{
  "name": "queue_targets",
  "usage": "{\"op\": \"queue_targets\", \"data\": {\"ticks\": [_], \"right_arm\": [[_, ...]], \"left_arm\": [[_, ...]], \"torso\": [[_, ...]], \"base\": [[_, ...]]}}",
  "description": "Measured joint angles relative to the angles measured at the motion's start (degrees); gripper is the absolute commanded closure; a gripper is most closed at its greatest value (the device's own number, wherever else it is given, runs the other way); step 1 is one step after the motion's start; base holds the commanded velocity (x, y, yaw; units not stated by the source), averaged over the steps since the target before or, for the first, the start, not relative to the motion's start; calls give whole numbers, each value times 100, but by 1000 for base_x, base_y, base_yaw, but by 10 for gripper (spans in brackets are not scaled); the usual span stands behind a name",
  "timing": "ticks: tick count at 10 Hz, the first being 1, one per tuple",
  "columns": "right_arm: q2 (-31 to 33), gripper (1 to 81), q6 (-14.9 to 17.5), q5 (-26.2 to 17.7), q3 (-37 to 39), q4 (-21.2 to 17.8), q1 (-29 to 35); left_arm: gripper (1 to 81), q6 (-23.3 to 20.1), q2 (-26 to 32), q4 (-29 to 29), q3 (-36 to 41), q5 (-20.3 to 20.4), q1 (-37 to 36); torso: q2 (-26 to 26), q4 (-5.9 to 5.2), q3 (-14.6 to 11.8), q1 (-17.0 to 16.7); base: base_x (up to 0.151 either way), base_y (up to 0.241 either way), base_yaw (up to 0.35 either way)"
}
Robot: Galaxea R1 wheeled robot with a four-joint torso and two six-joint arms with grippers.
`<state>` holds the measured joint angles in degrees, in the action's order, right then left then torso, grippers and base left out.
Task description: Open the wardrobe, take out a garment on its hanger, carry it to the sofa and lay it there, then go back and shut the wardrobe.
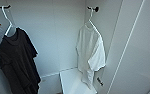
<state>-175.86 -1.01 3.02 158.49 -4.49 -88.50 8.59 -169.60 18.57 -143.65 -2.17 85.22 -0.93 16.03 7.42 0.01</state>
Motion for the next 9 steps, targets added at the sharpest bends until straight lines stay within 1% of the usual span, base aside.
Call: {"op": "queue_targets", "data": {"ticks": [2,5,7,9], "right_arm": [[0,10,0,4,0,0,41],[0,10,-2,4,0,0,41],[-2,10,-2,2,0,0,41],[-2,10,-2,2,0,0,41]], "left_arm": [[10,-22,217,-38,388,5,-61],[10,-20,630,-46,1303,241,-195],[10,-16,708,-46,1537,406,-341],[10,5,724,-46,1414,436,-562]], "torso": [[0,0,0,0],[2,0,0,0],[0,0,0,0],[2,0,0,0]], "base": [[0,0,0],[0,0,0],[0,0,0],[0,0,0]]}}
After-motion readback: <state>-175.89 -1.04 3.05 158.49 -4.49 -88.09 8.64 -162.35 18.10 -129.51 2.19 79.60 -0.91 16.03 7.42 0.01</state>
